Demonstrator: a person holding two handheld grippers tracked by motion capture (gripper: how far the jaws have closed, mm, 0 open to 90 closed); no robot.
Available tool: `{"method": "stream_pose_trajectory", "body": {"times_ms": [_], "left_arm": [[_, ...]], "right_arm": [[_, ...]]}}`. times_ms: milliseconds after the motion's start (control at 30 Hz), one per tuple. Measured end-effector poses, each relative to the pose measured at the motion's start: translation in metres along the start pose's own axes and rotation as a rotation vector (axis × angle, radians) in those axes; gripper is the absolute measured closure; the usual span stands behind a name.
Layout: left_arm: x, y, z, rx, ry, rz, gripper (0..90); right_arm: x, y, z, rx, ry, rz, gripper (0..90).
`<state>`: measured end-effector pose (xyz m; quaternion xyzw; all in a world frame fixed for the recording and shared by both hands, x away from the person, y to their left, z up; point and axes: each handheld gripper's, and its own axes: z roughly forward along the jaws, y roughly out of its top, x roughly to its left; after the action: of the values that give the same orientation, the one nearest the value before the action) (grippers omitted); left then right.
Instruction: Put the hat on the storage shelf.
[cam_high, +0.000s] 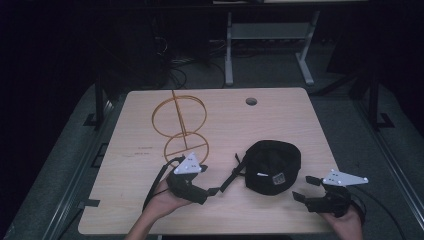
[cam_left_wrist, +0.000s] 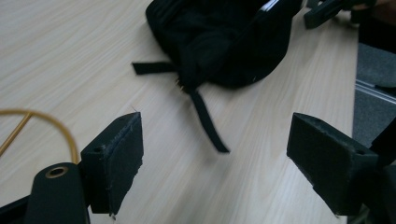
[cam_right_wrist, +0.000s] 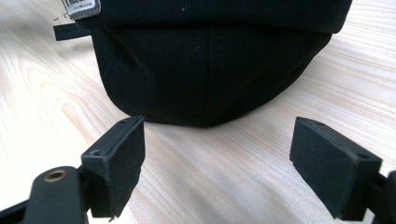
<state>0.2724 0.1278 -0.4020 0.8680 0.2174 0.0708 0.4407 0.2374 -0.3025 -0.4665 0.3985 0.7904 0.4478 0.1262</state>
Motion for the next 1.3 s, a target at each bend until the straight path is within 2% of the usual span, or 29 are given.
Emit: {"method": "stream_pose_trajectory", "body": {"times_ms": [167, 300, 533, 867, 900, 933, 967, 1000, 1100, 1133, 1300], "left_arm": [[-0.005, 0.021, 0.009, 0.001, -0.022, 0.043, 18.6], [-0.007, 0.03, 0.016, 0.001, -0.039, 0.057, 18.6], [-0.014, 0.056, 0.037, 0.027, -0.087, 0.114, 19.4], [-0.021, 0.073, 0.062, 0.055, -0.13, 0.136, 20.9], [-0.021, 0.075, 0.065, 0.061, -0.134, 0.143, 22.8], [-0.021, 0.078, 0.07, 0.073, -0.16, 0.14, 24.8], [-0.021, 0.078, 0.07, 0.073, -0.16, 0.14, 26.0], [-0.021, 0.081, 0.075, 0.095, -0.164, 0.154, 26.8], [-0.022, 0.084, 0.079, 0.099, -0.18, 0.159, 29.0], [-0.024, 0.088, 0.083, 0.115, -0.182, 0.18, 29.2], [-0.023, 0.093, 0.093, 0.136, -0.198, 0.194, 31.0]], "right_arm": [[0.0, 0.0, -0.001, -0.001, 0.001, 0.001, 17.7], [-0.001, 0.0, -0.001, -0.011, 0.002, 0.002, 17.7], [-0.001, -0.001, -0.001, -0.008, 0.004, 0.002, 17.7], [-0.002, -0.001, -0.002, -0.009, 0.009, 0.006, 17.9], [-0.002, -0.001, -0.002, -0.011, 0.01, 0.006, 17.9], [-0.001, -0.001, -0.002, -0.016, 0.015, 0.007, 17.9], [-0.001, -0.001, -0.003, -0.023, 0.022, 0.008, 17.8], [0.0, -0.001, -0.003, -0.027, 0.024, 0.009, 17.9], [0.0, -0.001, -0.002, -0.025, 0.026, 0.008, 17.8], [0.0, -0.001, -0.002, -0.021, 0.025, 0.009, 17.8], [-0.001, -0.001, -0.002, -0.016, 0.025, 0.008, 17.9]]}}
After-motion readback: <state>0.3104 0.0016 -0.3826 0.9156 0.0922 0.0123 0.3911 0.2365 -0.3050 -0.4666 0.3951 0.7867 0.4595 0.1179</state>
